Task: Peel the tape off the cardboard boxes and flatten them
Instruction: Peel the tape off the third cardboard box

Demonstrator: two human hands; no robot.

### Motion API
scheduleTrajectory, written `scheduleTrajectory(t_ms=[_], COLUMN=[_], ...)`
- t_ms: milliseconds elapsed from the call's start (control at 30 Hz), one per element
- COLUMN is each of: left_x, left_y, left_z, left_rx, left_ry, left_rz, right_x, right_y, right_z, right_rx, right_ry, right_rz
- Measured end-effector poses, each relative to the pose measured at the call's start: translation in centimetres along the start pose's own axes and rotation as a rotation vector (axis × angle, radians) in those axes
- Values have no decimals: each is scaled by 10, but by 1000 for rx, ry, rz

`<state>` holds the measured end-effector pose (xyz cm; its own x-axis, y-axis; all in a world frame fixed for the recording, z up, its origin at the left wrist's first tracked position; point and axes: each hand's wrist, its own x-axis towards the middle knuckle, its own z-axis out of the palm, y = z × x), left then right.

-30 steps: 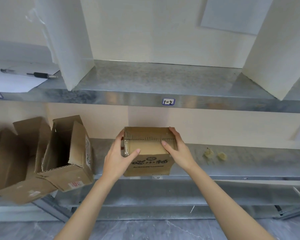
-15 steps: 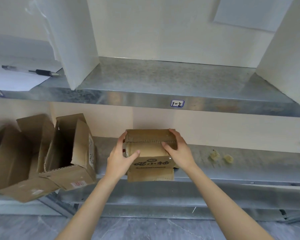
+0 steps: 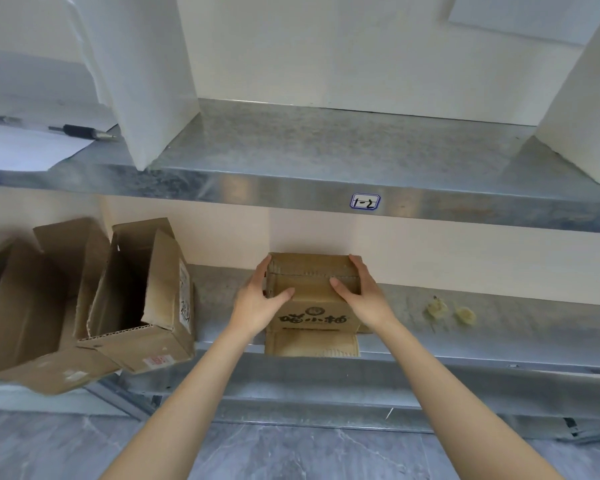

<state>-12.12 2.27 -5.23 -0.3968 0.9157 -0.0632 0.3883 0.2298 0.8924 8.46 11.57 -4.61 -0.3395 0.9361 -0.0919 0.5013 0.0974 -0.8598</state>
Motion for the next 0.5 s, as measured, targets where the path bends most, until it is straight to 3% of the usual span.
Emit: scheduleTrajectory(t_ms=[333, 500], left_x=[-9, -2], left_y=[-12, 7], left_z=[5, 12], left_rx=[57, 492], left_ry=[8, 191], left_rz=[41, 198], right_x=[-14, -18], right_y=[11, 15], right_z=[-2, -1], right_rx=[-39, -84], right_ry=[82, 111], right_rz=[17, 17])
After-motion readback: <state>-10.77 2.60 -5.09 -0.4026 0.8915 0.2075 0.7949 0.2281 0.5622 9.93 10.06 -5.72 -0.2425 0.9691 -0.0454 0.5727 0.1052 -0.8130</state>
